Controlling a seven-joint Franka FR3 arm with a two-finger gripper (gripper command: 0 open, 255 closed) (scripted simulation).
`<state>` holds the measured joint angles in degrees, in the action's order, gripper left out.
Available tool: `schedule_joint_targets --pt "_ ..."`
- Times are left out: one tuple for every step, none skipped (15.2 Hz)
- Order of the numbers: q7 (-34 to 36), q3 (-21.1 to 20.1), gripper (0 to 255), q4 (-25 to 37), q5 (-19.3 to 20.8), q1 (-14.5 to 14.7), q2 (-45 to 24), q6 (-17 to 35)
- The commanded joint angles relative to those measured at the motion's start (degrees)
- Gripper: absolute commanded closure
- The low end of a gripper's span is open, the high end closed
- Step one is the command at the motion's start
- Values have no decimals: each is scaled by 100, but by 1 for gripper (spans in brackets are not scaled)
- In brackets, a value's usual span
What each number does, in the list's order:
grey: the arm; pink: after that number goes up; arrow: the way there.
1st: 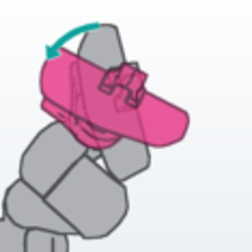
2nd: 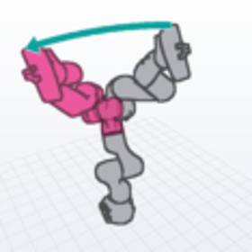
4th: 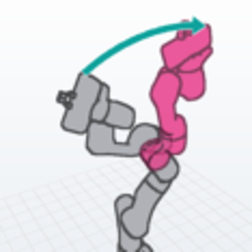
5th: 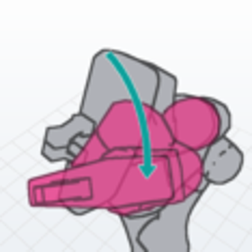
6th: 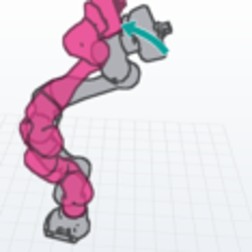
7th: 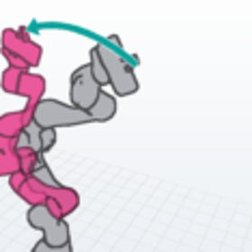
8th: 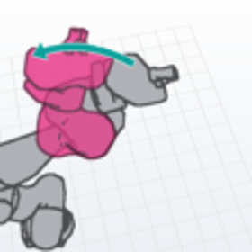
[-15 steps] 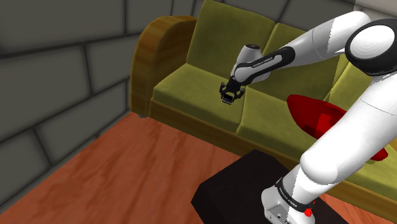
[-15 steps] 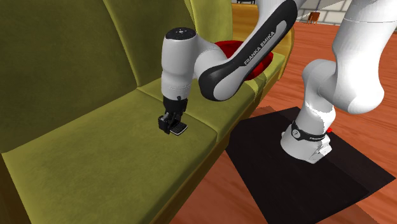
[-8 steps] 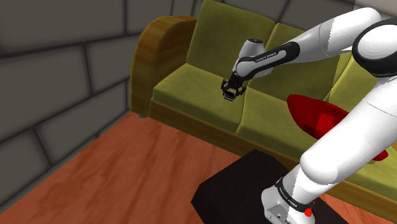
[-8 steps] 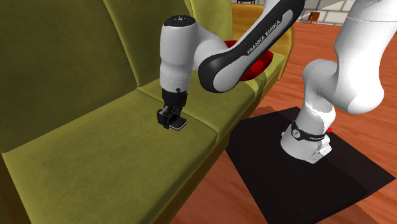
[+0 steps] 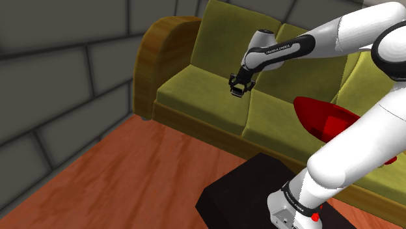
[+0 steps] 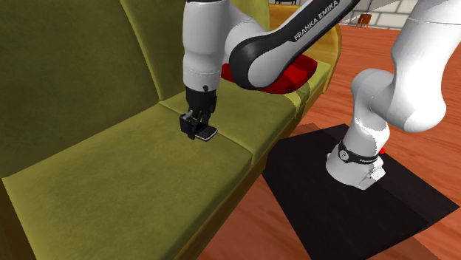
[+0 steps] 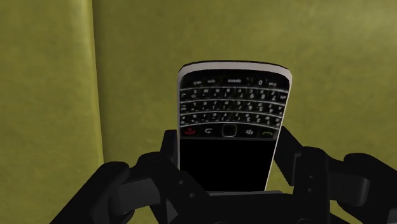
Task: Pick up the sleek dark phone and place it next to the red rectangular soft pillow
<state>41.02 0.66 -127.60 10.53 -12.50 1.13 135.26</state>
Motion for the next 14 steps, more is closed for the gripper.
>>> schedule_joint_targets --pt "-27 -4 255 76 -24 5 70 -147" --pt "-42 -6 255 115 -36 7 106 -222" --pt "-56 -7 255 156 -47 8 141 -297" --pt "-70 -8 255 198 -58 10 175 -372" --pt "-84 -9 255 242 -68 12 207 -447" --pt "-98 -10 255 286 -78 14 238 -522" --pt "-111 -11 255 332 -88 15 269 -598" --pt "-124 -12 255 379 -98 17 297 -673" --pt "-137 -13 255 427 -107 19 325 -748" --pt "-150 -14 255 476 -116 21 352 -823" --pt "-162 -15 255 527 -124 22 377 -898" --pt "-174 -16 255 579 -132 24 401 -974" --pt "-186 -17 255 632 -140 25 424 -1049" --pt "-198 -18 255 686 -148 27 445 -1124"
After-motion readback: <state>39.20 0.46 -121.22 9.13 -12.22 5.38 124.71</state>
